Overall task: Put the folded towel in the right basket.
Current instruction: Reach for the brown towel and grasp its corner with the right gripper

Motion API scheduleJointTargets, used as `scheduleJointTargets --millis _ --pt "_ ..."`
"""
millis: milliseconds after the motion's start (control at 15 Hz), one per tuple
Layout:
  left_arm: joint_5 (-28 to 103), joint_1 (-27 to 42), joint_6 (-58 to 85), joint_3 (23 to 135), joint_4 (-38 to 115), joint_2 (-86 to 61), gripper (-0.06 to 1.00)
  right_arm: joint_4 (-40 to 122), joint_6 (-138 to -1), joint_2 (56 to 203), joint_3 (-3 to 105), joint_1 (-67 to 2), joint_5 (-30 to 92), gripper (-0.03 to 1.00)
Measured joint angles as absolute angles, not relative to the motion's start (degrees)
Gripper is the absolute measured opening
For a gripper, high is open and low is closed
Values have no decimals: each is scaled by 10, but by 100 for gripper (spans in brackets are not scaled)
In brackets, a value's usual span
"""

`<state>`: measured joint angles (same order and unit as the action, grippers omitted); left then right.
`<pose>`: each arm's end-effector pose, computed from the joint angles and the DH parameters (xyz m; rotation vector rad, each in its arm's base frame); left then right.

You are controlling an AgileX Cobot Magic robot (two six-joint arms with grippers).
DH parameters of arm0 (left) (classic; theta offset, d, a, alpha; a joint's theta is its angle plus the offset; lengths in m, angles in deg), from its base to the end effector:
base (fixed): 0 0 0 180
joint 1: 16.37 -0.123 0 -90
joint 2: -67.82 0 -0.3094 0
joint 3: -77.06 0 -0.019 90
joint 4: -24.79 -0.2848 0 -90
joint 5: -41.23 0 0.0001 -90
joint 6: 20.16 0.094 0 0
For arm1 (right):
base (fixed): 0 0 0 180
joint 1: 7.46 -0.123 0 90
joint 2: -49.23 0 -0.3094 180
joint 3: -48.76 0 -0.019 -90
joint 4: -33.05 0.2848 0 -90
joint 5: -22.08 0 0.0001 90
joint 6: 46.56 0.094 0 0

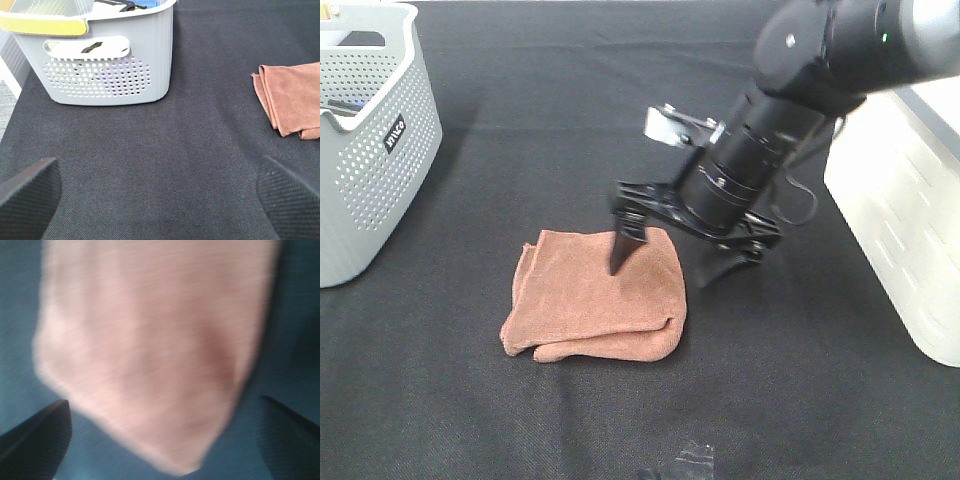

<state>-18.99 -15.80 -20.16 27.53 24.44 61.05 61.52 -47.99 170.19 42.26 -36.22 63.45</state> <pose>0.0032 0.0005 0.2912 0.0099 2.0336 0.0010 0.3535 0.2278 0.1439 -0.2717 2.9710 0.5999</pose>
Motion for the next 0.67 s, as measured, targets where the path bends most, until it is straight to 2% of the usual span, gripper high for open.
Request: scheduleJointTargets --millis 133,400,667 --pt "-190 -158 -202 275 244 611 99 623 -490 1728 423 -338 635 94" --pt "-190 -158 -202 275 244 611 99 708 -565 1778 425 -337 634 93" --pt "-190 -158 -202 275 244 611 99 753 -577 1791 431 -335 628 92"
